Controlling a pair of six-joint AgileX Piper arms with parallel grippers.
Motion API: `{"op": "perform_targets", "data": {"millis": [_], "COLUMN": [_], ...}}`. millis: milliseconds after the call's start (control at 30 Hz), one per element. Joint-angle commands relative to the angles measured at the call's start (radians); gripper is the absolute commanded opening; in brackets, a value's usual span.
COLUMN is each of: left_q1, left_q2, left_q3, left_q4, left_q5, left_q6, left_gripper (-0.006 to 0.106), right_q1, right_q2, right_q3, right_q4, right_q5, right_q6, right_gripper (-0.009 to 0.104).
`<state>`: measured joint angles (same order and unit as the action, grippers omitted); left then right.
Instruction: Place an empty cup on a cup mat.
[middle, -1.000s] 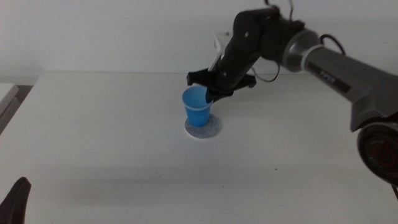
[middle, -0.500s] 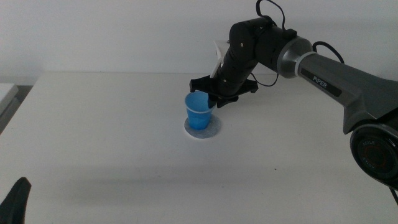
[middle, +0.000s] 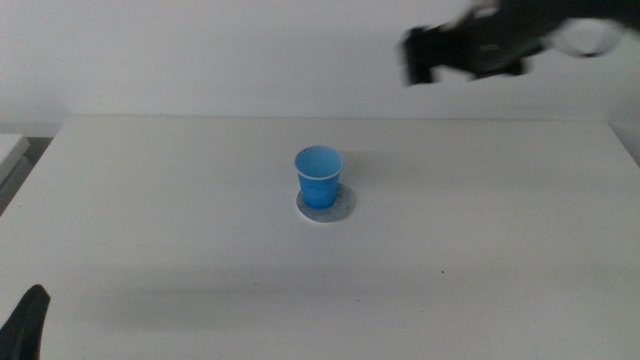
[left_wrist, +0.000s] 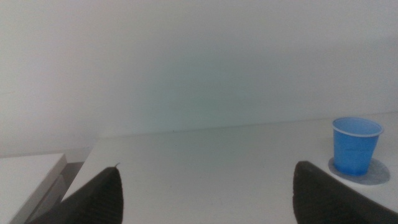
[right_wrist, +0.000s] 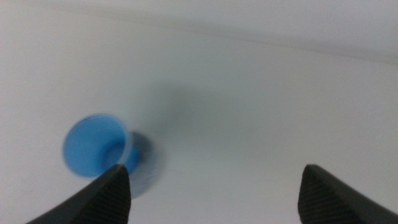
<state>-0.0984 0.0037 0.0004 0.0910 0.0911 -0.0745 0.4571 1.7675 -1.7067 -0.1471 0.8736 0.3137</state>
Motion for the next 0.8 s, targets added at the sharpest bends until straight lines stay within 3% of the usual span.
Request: {"op": "perform_targets", "data": {"millis": [0, 133, 233, 367, 767], "left_q1": [-0.002, -0.002, -0.002, -0.002, -0.002], "left_q2": [-0.004, -0.004, -0.004, -0.004, -0.004], "left_q3": [0.000, 0.000, 0.000, 0.000, 0.000], "left_q4": [-0.003, -0.003, -0.003, -0.003, -0.003], "left_q5": [-0.006, -0.006, -0.006, -0.006, -0.006], "left_q6": [-0.003, -0.003, -0.003, -0.003, -0.003], "left_gripper": [0.094, 0.094, 0.094, 0.094, 0.094], "right_q1": [-0.040, -0.155, -0.240, -0.278, -0.289], "right_q2": [-0.204, -0.531, -0.715, -0.901, -1.287], "right_q3": [0.209, 0.538, 0.761, 0.994, 1.461], "right_q4": [-0.052, -0.007, -0.012, 0.034, 0.090], "right_q5": [-0.132, -0.341, -0.452, -0.592, -0.642], "right_q6": [-0.024, -0.027, -0.029, -0.128, -0.128], "right_gripper": [0.080, 0.080, 0.081, 0.092, 0.093]}}
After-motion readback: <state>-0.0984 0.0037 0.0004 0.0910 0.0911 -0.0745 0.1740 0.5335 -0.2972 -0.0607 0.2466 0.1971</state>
